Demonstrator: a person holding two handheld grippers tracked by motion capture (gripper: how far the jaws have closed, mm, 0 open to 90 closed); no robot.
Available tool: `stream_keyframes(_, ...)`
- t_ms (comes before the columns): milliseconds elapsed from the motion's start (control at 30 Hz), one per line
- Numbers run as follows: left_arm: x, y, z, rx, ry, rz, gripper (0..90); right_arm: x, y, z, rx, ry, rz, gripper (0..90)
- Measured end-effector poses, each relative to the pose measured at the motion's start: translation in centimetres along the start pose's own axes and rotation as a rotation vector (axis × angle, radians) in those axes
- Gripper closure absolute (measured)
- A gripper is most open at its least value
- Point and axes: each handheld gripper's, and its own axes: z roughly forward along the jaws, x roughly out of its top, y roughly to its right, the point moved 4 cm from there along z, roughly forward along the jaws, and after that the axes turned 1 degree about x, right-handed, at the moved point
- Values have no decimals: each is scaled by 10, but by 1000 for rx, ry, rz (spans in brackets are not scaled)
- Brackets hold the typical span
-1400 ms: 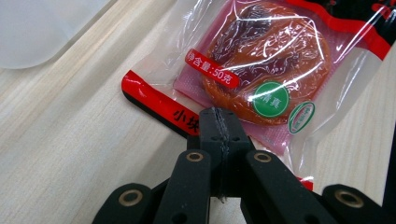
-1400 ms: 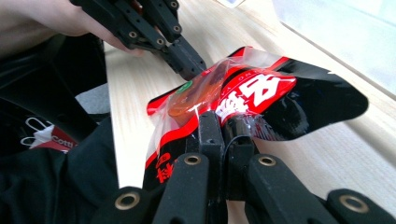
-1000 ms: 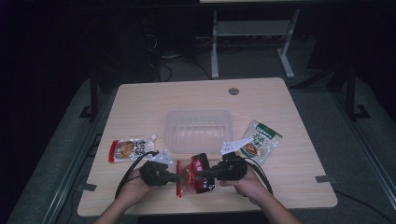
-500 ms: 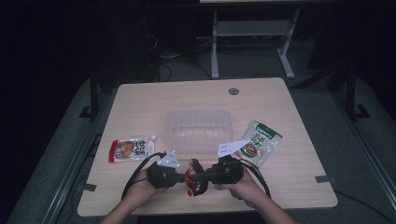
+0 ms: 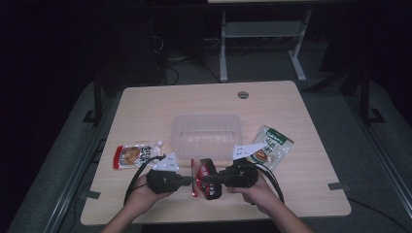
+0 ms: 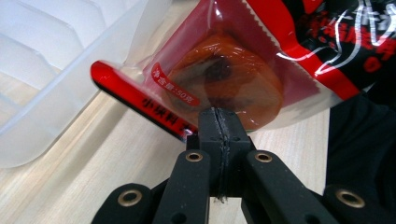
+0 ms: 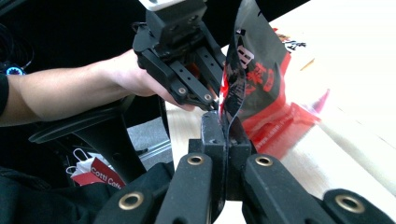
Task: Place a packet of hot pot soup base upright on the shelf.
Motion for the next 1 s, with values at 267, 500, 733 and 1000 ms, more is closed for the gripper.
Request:
stream_keyframes(267, -4, -1, -10, -13, -2, -10, 863, 2, -1, -4, -7, 10, -1, 900)
stream_keyframes(500, -15, 0, -23, 6, -47, -26, 702, 8, -2, -10, -30, 21, -20, 900)
stream_keyframes(733, -32, -1, -31, 18, -70, -45, 506, 13, -3, -16, -46, 31, -33, 900)
stream_keyframes(1000, -38, -5, -26, 20, -86, -56, 429, 24, -8, -20, -63, 40, -50, 900)
